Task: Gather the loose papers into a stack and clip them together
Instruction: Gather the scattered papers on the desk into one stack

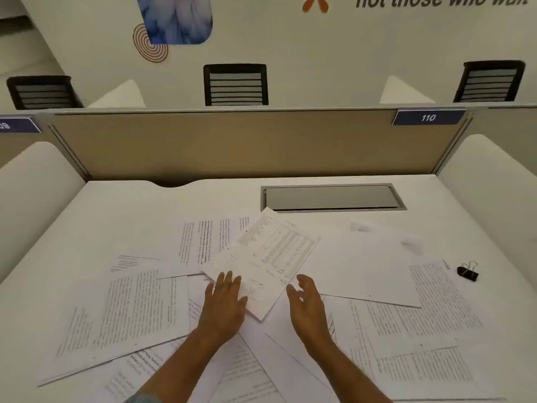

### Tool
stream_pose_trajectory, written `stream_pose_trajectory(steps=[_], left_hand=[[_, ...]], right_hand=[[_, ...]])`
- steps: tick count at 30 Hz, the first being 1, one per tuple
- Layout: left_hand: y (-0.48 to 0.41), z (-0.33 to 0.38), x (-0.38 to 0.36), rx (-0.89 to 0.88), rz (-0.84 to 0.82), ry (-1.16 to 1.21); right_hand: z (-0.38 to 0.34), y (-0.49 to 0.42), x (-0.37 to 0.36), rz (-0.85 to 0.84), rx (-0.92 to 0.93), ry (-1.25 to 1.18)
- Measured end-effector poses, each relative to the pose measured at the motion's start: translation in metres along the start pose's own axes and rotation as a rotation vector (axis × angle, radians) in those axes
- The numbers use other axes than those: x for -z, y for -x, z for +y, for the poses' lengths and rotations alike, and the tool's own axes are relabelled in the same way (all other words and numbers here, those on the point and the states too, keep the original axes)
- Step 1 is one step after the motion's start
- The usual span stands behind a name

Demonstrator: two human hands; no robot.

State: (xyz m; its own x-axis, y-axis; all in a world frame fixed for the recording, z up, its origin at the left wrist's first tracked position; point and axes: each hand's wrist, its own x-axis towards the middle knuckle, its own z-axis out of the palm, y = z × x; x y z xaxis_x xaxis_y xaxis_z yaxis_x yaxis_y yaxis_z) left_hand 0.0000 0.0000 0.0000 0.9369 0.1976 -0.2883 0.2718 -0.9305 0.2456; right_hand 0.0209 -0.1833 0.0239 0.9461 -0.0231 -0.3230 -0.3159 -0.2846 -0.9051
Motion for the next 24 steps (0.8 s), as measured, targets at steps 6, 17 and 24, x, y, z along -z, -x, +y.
stream_pose_trajectory(steps=[6,17,24], left_hand=[[-0.015,-0.015,-0.01,-0.031,-0.028,0.053],[-0.022,-0.018,-0.006,-0.042,0.044,0.039],[-0.019,-0.02,0.006,-0.03,0.057,0.181]], right_hand=[[-0.006,-0.029,-0.02,0.073,-0.391,-0.38],[-0.019,-0.053,-0.049,0.159,-0.486,-0.514],[-0.008,-0.057,-0.048,0.103,-0.353,-0.353]])
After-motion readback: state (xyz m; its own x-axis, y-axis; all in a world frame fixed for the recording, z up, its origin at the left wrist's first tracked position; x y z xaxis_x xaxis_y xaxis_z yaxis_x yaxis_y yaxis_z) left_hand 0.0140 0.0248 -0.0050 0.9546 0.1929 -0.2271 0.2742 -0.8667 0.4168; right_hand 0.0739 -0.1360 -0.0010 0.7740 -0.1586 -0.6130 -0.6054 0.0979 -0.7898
